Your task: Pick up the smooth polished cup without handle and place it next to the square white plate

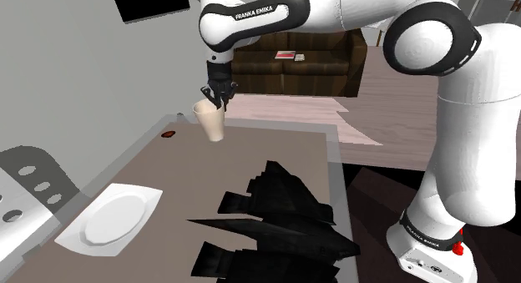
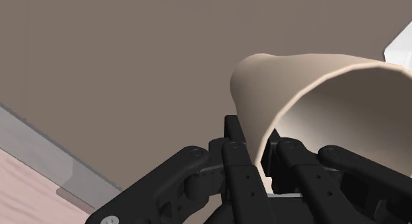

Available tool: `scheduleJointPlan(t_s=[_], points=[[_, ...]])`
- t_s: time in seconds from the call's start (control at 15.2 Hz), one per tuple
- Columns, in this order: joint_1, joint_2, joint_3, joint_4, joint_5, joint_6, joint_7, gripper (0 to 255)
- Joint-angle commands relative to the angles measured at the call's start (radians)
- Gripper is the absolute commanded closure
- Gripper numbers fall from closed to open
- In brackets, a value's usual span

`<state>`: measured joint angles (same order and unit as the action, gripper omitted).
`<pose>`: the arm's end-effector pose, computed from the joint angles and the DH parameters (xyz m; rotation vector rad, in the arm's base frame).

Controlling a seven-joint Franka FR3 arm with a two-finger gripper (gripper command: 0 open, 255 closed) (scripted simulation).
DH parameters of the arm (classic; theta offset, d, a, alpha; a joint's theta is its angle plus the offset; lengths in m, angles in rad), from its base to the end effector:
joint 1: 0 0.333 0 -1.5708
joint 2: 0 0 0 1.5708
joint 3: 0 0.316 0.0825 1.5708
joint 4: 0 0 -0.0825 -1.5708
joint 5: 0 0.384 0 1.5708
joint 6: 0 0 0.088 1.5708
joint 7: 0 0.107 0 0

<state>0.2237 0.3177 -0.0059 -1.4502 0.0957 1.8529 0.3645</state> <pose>0.6492 0.1519 0.5143 -3.0179 0.2557 -0.0837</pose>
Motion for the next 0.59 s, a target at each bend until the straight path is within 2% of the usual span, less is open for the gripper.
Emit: scheduleJointPlan(t_s=[0.0, 0.53], points=[[0.026, 0.030, 0.012, 0.030, -0.007, 0.004, 0.040, 255], [0.136, 0.189, 0.048, 0.195, -0.040, 0.011, 0.188, 255]])
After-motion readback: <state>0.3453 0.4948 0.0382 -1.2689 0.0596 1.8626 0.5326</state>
